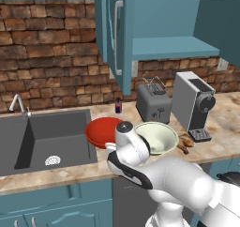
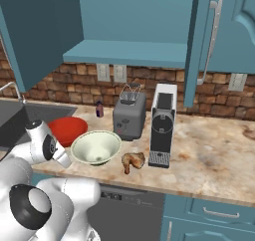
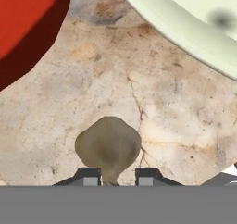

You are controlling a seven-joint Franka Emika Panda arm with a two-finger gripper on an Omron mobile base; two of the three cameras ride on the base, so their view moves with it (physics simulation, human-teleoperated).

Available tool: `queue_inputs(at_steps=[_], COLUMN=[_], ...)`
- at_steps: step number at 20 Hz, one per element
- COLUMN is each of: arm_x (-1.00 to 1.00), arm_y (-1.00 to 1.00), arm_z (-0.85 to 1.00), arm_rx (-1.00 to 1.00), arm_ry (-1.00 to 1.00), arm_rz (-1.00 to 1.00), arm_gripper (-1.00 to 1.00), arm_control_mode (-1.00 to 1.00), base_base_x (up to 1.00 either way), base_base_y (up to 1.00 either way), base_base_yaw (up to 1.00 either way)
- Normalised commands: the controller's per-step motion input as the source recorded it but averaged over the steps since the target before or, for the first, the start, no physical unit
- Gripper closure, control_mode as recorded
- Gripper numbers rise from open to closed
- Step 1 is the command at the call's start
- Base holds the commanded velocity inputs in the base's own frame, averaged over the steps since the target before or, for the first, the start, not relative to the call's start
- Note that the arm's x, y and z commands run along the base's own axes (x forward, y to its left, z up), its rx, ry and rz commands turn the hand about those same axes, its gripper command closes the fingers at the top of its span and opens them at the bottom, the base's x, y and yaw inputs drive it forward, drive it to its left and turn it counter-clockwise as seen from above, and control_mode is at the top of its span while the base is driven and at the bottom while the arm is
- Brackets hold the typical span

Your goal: Pick both bowls and place them on the counter. Then place the chicken drumstick in one bowl and place the garlic in the other bowl.

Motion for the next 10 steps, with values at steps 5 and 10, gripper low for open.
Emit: queue_inputs(at_steps=[5,10], arm_x=[0.00,0.00], arm_y=[0.02,0.00], arm_z=[0.04,0.26], arm_rx=[0.01,0.02], arm_ry=[-0.01,0.00], arm_rz=[0.00,0.00], arm_gripper=[1.00,1.00], arm_control_mode=[-1.00,-1.00], base_base_x=[0.00,0.00], base_base_y=[0.00,0.00], base_base_yaw=[0.00,0.00])
